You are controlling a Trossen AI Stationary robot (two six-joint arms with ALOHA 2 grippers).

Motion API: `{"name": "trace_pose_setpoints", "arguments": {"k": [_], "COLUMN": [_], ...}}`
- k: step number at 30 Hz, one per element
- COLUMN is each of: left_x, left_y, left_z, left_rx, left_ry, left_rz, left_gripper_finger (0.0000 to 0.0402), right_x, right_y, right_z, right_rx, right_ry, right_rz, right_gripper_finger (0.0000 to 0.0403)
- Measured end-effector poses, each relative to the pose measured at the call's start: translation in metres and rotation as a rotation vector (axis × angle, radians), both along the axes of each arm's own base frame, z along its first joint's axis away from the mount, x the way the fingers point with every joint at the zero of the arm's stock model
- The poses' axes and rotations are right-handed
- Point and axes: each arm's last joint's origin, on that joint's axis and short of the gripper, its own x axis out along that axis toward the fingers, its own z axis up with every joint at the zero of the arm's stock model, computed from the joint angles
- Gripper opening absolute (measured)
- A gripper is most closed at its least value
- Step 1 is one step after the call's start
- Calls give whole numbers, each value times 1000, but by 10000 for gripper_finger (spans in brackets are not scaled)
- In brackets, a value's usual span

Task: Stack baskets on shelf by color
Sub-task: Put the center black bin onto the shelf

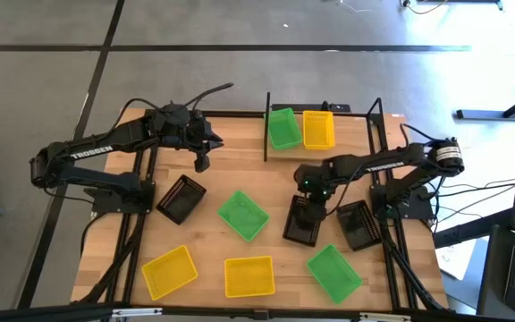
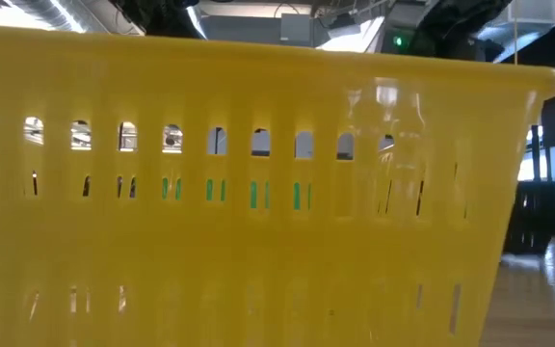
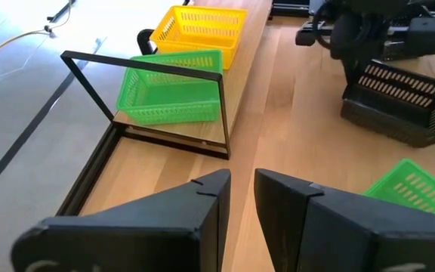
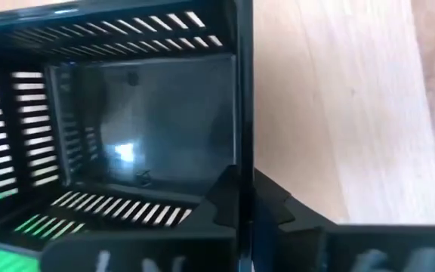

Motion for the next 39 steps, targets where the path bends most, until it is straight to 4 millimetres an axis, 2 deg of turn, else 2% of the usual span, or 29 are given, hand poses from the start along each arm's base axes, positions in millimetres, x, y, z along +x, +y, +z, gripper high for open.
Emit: {"name": "trace_pose_setpoints", "arguments": {"k": [5, 11, 14, 17, 24, 29, 34, 39], "left_x": [0, 0, 0, 0, 0, 0, 0, 1], "left_y": [0, 0, 0, 0, 0, 0, 0, 0], "left_z": [0, 0, 0, 0, 1, 1, 1, 2], "left_rx": [0, 0, 0, 0, 1, 2, -15, -34], "left_ry": [-1, 0, 0, -2, -5, -7, -15, -32], "left_rz": [0, 0, 0, 0, 0, 0, 10, 23], "left_gripper_finger": [55, 55, 55, 55, 55, 55, 55, 55], "right_x": [3, -1, -5, -15, -57, -83, -97, -103], "right_y": [-1, -6, -11, -19, -37, -53, -78, -105], "right_z": [32, 79, 93, 100, 127, 142, 146, 148], "right_rx": [-41, -187, -259, -315, -433, -527, -650, -744], "right_ry": [32, 141, 177, 212, 271, 287, 380, 414], "right_rz": [47, 87, 103, 80, -48, -19, 36, 46], "right_gripper_finger": [3, 2, 1, 1, 0, 0, 0, 0]}}
